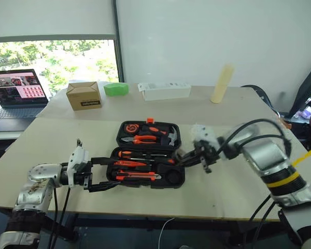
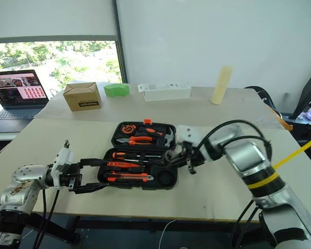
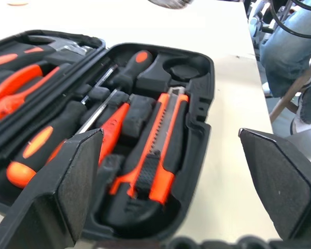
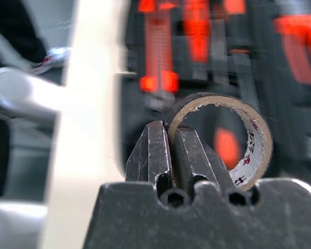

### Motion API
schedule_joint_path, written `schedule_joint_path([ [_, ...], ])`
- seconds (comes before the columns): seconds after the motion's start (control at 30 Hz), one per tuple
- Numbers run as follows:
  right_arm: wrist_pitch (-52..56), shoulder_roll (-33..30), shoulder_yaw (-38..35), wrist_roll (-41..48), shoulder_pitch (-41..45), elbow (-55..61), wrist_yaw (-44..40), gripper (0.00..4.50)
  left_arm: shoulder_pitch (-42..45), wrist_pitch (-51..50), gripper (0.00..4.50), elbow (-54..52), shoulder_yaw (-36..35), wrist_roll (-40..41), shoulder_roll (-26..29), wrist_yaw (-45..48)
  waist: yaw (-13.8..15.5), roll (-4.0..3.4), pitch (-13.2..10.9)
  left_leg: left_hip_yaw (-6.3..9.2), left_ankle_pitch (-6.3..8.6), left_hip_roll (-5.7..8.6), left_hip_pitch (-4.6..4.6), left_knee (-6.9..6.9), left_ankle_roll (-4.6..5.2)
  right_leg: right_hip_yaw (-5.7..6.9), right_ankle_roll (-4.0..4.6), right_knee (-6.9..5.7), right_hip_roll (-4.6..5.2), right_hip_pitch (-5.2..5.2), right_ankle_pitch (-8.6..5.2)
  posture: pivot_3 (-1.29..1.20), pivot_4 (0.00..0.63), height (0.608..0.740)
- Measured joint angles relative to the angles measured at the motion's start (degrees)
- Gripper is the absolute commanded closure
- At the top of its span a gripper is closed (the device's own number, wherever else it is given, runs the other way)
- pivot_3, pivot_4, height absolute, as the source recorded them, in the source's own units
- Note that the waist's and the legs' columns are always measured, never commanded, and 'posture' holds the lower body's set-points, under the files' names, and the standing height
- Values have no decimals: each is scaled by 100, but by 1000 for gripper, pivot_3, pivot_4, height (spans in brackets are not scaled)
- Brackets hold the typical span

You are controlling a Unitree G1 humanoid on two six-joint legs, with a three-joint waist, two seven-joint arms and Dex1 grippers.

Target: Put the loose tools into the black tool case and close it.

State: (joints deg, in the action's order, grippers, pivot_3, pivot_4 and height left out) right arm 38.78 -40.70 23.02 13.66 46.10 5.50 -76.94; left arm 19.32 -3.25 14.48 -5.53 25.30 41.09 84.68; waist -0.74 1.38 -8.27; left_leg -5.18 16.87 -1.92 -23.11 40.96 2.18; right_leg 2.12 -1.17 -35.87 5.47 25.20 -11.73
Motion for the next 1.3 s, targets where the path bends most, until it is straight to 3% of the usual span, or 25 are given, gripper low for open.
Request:
schedule_joint_path([
  [0.4, 471, 12, 1003, -814, 23, -10, 449, 4424, -119, 54, 0, -37, 32, -70, 5, -28, 49, 0, 0, -1, -3, 9, -1, 8, -5, 4, 0, -4, 0, 1, 0, 0, 150, 740],
  [0.5, 427, 19, 1080, -905, 108, -66, 393, 3306, -81, 54, 0, -41, 33, -74, 8, -42, 52, 0, 0, -1, -3, 9, 1, 9, -5, 5, 0, -3, 1, -5, 0, 0, 150, 740],
  [0.67, 330, 99, 910, -847, 241, -325, 297, 1803, -80, -70, 0, -115, 30, -72, 34, -213, 59, 0, 0, 0, -3, 8, -1, 10, -5, 5, 0, -5, 0, -2, 0, 0, 150, 740],
  [0.9, 54, -339, -527, 336, -146, 7, -355, 1803, 118, -80, 0, 60, -199, -75, 142, -685, 91, 1, 0, 7, -1, 6, -5, 6, -2, 9, 0, 3, -2, -7, 1, 0, 150, 740],
  [0.97, -300, -396, -927, 278, -570, -50, 12, 1756, 211, -80, 518, 339, -289, -174, 216, -987, 106, 1, 0, 5, -1, 7, -2, 6, -2, 10, 0, 4, -2, -9, 0, 0, 150, 740],
  [1.0, -419, -397, -1048, 190, -750, -135, 242, 2024, 235, -78, 658, 503, -366, -279, 267, -1163, 106, 2, 0, 3, -2, 8, -3, 5, -4, 10, 0, 2, -1, -7, 1, 0, 150, 740],
  [1.07, -607, -385, -1242, -42, -1058, -235, 792, 2466, 315, -47, 1393, 745, -411, -510, 288, -1556, 105, 2, 0, -2, -5, 8, -1, 4, -9, 8, 0, 0, -1, -5, 0, 0, 150, 740],
  [1.27, -1165, 47, -1465, -904, -1856, -381, 2550, 4500, 517, -50, 3728, 1156, -346, -1179, 77, -2760, 98, 3, 0, -11, -23, 8, -1, 4, -39, 6, 0, -4, -2, -4, 1, 0, 150, 740],
  [1.3, -1259, 147, -1457, -1042, -1923, -416, 2787, 4500, 566, -87, 4044, 1151, -298, -1190, -11, -2823, 99, 2, 0, -15, -23, 9, -2, 3, -39, 6, 0, -4, -1, -3, 1, 0, 150, 740],
])
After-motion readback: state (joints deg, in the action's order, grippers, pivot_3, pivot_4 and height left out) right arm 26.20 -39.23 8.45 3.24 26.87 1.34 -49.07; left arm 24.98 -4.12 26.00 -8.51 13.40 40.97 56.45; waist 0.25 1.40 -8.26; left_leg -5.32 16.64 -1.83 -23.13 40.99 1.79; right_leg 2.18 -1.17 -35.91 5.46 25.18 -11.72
